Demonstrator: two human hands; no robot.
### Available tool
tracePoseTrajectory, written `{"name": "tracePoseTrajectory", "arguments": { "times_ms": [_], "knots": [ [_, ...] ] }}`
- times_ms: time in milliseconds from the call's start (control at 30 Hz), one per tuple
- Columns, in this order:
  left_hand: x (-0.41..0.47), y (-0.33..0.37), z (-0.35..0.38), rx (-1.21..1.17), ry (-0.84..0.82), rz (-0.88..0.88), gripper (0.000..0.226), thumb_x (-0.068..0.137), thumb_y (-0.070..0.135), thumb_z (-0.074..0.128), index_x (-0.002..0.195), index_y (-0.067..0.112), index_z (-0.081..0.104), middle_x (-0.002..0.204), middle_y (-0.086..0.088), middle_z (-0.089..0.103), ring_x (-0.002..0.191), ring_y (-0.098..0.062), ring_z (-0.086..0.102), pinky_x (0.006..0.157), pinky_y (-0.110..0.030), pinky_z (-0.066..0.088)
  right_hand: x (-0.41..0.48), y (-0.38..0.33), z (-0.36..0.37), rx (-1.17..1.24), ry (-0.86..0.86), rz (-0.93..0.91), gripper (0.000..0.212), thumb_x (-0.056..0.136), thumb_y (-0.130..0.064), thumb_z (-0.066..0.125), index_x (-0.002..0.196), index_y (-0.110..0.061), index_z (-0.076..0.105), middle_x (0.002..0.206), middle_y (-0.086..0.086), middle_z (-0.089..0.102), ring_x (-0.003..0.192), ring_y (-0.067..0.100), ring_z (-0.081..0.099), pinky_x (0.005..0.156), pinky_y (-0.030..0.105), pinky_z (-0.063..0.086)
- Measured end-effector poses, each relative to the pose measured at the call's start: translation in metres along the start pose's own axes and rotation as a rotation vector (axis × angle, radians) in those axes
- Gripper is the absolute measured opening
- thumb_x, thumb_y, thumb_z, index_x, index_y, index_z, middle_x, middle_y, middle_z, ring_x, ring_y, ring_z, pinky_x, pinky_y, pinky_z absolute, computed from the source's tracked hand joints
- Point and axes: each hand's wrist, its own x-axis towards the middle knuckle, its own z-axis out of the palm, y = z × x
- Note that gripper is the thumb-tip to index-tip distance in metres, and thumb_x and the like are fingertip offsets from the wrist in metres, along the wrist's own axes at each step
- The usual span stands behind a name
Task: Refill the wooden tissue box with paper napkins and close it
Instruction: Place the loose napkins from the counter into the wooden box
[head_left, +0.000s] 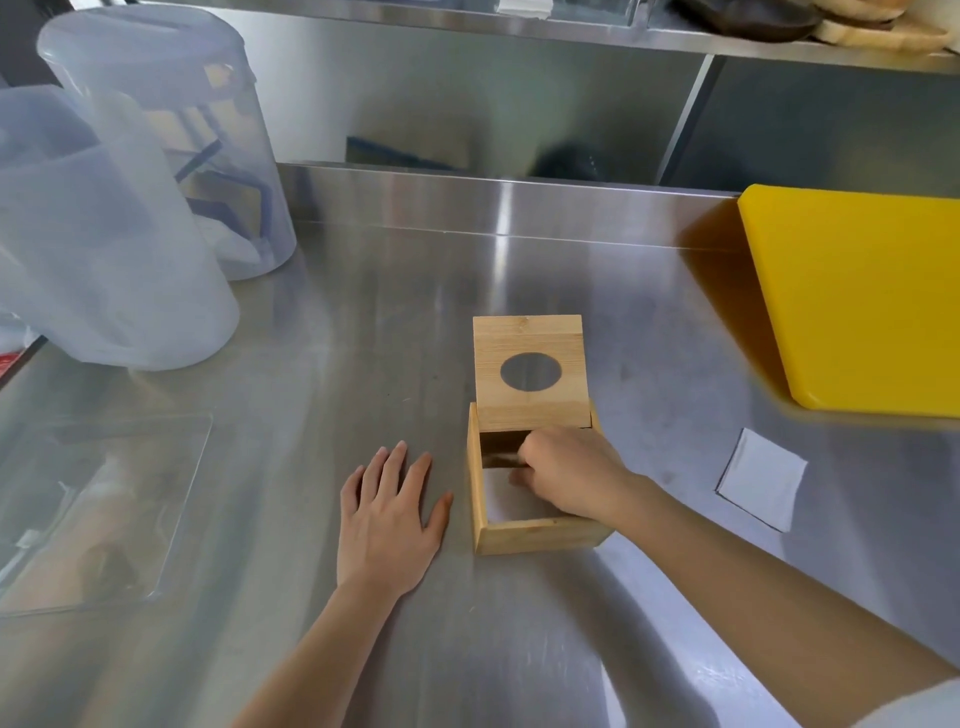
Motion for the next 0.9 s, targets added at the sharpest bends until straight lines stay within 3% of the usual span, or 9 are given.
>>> {"name": "tracePoseTrajectory", "arguments": {
  "times_ms": [233,333,433,500,667,767,900],
  "knots": [
    [0.0,-0.002,0.002,-0.02,-0.01,0.002,0.059,0.086,0.057,0.023,0.13,0.024,0.046,0.14,-0.007,0.046,0.132,-0.027,0.036,0.108,-0.044,0.024,-0.01,0.005,-0.007,0.106,0.094,-0.049,0.03,0.095,-0.033,0.041,0.095,-0.015,0.065,0.092,0.002,0.069,0.084,0.022,0.061,0.069,0.036,0.05],
    [0.001,-0.001,0.002,-0.031,-0.008,0.001,0.063,0.084,0.058,0.019,0.13,0.024,0.046,0.141,-0.007,0.045,0.133,-0.027,0.034,0.108,-0.045,0.023,-0.024,0.014,-0.02,0.173,0.254,0.027,0.029,0.096,-0.031,0.041,0.095,-0.015,0.065,0.091,0.0,0.068,0.081,0.019,0.057,0.066,0.03,0.041],
    [0.001,-0.002,0.003,-0.036,0.005,-0.001,0.064,0.084,0.058,0.02,0.128,0.023,0.048,0.14,-0.008,0.046,0.132,-0.028,0.035,0.107,-0.045,0.024,-0.035,0.038,-0.024,0.271,0.433,0.249,0.024,0.094,-0.024,0.046,0.091,-0.01,0.066,0.089,0.005,0.067,0.08,0.02,0.054,0.066,0.031,0.041],
    [0.001,-0.002,0.003,-0.039,0.009,-0.002,0.063,0.083,0.058,0.021,0.126,0.021,0.05,0.139,-0.009,0.047,0.132,-0.029,0.036,0.107,-0.045,0.024,-0.039,0.064,-0.017,0.369,0.521,0.458,0.021,0.092,-0.022,0.05,0.089,-0.008,0.065,0.091,0.012,0.068,0.085,0.03,0.059,0.068,0.035,0.043],
    [0.0,-0.001,0.002,-0.057,0.023,-0.009,0.063,0.081,0.056,0.023,0.123,0.018,0.053,0.137,-0.011,0.048,0.131,-0.03,0.037,0.106,-0.045,0.024,-0.067,0.13,0.022,0.457,0.621,0.941,0.02,0.091,-0.017,0.051,0.099,-0.003,0.063,0.104,0.02,0.067,0.096,0.038,0.061,0.074,0.035,0.047],
    [0.0,-0.001,0.002,-0.058,0.021,-0.007,0.057,0.082,0.052,0.031,0.122,0.018,0.053,0.137,-0.011,0.048,0.131,-0.03,0.036,0.105,-0.046,0.024,-0.088,0.158,0.044,0.538,0.615,1.189,0.035,0.088,-0.024,0.057,0.113,0.0,0.054,0.116,0.023,0.061,0.106,0.041,0.057,0.084,0.042,0.048],
    [-0.001,0.0,0.002,-0.057,0.018,-0.013,0.053,0.083,0.049,0.036,0.123,0.018,0.053,0.138,-0.011,0.048,0.131,-0.03,0.035,0.106,-0.046,0.024,-0.1,0.176,0.057,0.625,0.566,1.347,0.062,0.075,-0.041,0.069,0.118,-0.001,0.048,0.118,0.022,0.058,0.107,0.041,0.057,0.087,0.046,0.047]
  ]
}}
